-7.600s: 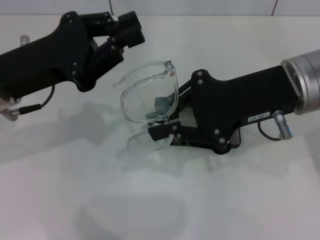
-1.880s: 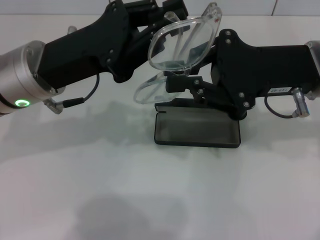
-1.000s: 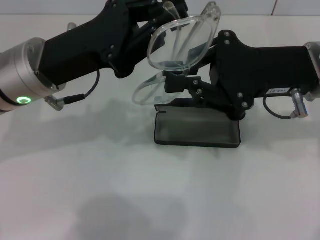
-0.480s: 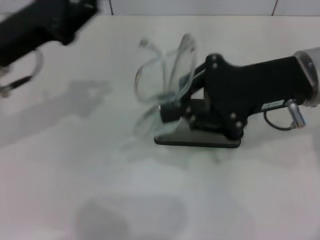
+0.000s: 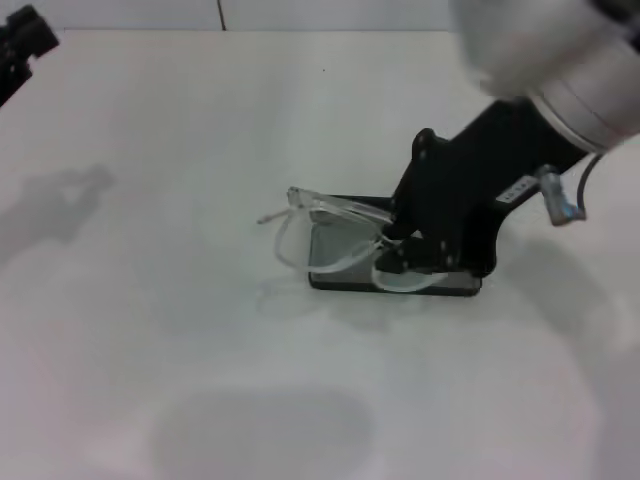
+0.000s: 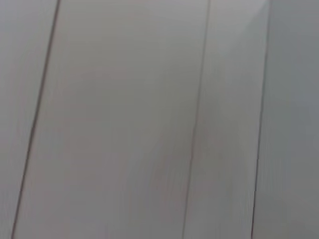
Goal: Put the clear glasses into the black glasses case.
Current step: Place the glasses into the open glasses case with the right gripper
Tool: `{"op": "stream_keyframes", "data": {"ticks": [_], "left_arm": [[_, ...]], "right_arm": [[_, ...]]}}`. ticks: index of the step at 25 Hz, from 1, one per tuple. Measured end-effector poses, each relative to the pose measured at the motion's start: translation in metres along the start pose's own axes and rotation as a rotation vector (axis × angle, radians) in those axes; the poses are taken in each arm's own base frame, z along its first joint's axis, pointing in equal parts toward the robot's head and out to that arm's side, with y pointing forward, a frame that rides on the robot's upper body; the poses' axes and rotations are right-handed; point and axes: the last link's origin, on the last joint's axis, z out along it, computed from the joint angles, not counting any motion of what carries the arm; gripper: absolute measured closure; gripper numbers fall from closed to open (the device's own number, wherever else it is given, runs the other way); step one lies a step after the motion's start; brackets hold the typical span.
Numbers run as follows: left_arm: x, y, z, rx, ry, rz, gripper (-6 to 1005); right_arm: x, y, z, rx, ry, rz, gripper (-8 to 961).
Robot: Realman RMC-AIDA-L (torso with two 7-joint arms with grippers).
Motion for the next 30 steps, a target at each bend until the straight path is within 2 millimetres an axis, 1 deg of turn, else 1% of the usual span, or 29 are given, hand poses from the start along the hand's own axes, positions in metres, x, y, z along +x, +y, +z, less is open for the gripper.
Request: {"op": "stream_keyframes", "data": {"ticks": [3,7,11,14,19,25,30], "left_arm": [[-0.004,0.001,-0.009,0.027,-0.011,-0.011,822],[-0.010,0.004,-0.021,0.065,-0.009,-0.024,822],[-0.014,0.006,-0.024,0.075,-0.008,-0.029,822],[-0.014,0.006,-0.023,0.074,-0.011,-0.027,822],[-0.012,0.004,-0.019,0.066,-0.008,-0.020,822],[-0.009,0.002,-0.012,0.052,-0.004,-0.012,822],[-0.013,0.001,-0.008,0.055,-0.019,-0.013,821]], "right_arm": [[-0.023,-0.008,0.007,-0.031,0.137,0.056,846],[-0.032,-0.022,0.027,-0.074,0.293,0.115,845],[-0.028,-0.032,0.051,-0.083,0.383,0.145,844],[-0.017,-0.038,0.071,-0.063,0.446,0.150,842],[-0.006,-0.041,0.090,-0.027,0.486,0.134,841],[-0.001,-0.047,0.098,0.000,0.495,0.134,838],[0.004,-0.053,0.104,0.023,0.522,0.130,836]]}}
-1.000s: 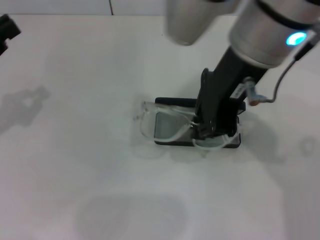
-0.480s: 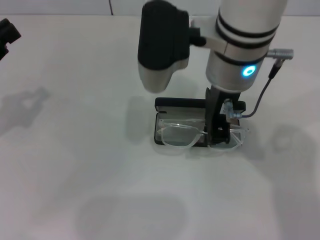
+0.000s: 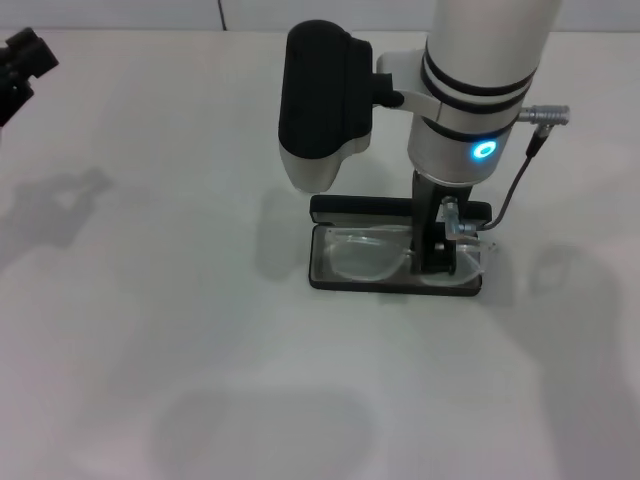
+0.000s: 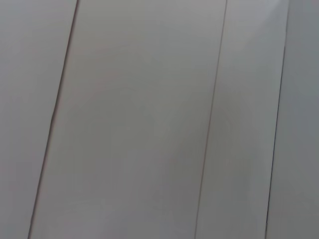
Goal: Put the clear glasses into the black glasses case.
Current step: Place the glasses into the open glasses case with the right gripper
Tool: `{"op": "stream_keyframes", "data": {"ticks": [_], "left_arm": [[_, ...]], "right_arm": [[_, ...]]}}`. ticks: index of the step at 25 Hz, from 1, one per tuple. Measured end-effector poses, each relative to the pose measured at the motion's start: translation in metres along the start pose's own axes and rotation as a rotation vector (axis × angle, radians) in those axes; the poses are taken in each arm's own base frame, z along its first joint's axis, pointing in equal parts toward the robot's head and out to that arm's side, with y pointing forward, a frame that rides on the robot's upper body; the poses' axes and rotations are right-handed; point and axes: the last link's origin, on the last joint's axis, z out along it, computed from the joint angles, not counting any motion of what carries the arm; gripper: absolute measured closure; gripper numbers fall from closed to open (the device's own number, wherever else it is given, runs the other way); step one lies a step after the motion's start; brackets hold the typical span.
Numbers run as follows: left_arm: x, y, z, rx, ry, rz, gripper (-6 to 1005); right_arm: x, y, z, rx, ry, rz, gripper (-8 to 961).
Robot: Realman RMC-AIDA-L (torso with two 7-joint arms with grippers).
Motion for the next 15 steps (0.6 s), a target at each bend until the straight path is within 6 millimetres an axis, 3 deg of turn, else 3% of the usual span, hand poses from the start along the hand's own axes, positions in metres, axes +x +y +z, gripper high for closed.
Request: {"op": "stream_keyframes", "data": {"ticks": [15], "left_arm": [[-0.007,0.000,0.003,0.018,-0.022,0.007,821]], "right_arm": [[-0.003,-0.013,0.010,0.046,0.006,-0.047,830]]}}
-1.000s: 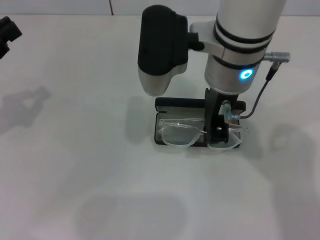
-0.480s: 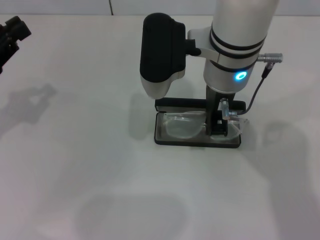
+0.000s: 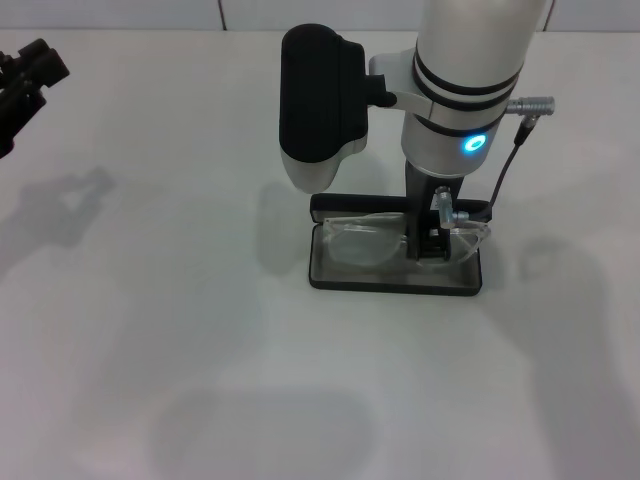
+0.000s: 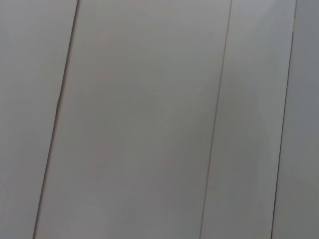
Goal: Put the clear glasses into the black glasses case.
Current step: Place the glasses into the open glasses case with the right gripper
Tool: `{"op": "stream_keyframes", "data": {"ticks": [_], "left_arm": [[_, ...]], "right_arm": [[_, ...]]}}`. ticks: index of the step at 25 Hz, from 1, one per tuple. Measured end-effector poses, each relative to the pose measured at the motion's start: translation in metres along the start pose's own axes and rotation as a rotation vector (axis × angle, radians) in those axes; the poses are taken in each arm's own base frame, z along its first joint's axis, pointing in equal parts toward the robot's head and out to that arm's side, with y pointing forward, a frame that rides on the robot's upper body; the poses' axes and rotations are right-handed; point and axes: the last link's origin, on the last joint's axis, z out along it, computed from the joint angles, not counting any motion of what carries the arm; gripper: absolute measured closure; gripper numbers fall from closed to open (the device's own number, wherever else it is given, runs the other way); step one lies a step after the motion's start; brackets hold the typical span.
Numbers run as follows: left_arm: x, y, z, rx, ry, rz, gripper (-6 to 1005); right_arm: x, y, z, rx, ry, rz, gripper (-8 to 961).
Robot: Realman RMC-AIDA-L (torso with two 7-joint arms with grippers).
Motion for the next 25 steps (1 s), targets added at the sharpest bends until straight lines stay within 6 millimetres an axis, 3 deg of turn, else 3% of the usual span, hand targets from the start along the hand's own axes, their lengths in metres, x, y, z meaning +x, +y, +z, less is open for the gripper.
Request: {"op": "stream_keyframes", "data": {"ticks": [25], "left_arm": [[-0.0019,-0.0022,0.0042,0.012,-0.003,0.009,820]], "right_arm": [[0.0049,-0.0039,0.0101,-0.030,-0.018,0.010,821]]}}
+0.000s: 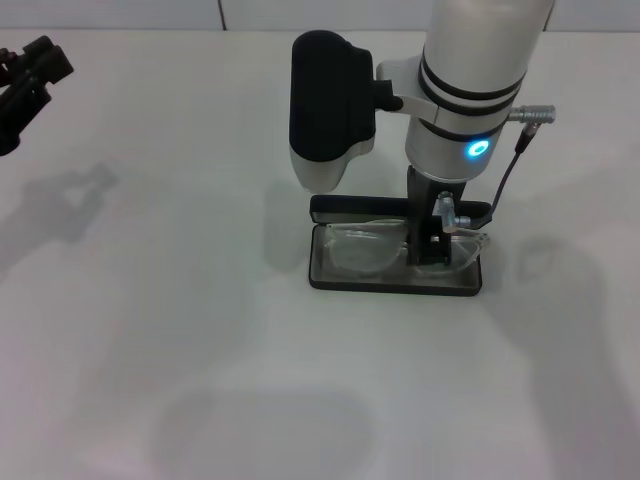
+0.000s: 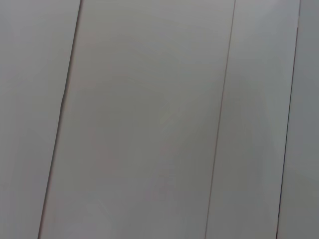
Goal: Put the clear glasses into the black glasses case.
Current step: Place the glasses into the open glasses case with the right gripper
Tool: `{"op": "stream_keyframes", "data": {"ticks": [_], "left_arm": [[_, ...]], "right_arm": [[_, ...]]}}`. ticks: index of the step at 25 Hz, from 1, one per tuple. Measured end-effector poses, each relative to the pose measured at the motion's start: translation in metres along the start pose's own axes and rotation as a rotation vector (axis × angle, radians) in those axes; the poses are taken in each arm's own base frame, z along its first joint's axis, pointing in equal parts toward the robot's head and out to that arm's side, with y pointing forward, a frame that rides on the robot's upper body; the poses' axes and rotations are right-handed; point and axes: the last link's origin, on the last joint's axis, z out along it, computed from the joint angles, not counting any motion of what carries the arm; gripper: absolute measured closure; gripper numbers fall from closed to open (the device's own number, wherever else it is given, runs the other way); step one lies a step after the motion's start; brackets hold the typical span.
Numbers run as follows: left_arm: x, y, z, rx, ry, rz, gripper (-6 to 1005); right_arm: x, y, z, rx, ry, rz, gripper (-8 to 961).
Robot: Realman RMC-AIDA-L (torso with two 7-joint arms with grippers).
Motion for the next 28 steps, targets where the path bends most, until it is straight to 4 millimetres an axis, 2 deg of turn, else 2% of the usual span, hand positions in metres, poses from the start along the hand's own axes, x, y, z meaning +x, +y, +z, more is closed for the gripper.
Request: {"op": "stream_keyframes", "data": {"ticks": [28], "left_arm": [[-0.0010,0.0006,-0.0004,-0.001,-0.003,-0.002,819]], "right_arm": [[0.0057,-0.0008,0.0050,-0.014,0.004,0.013,810]]}}
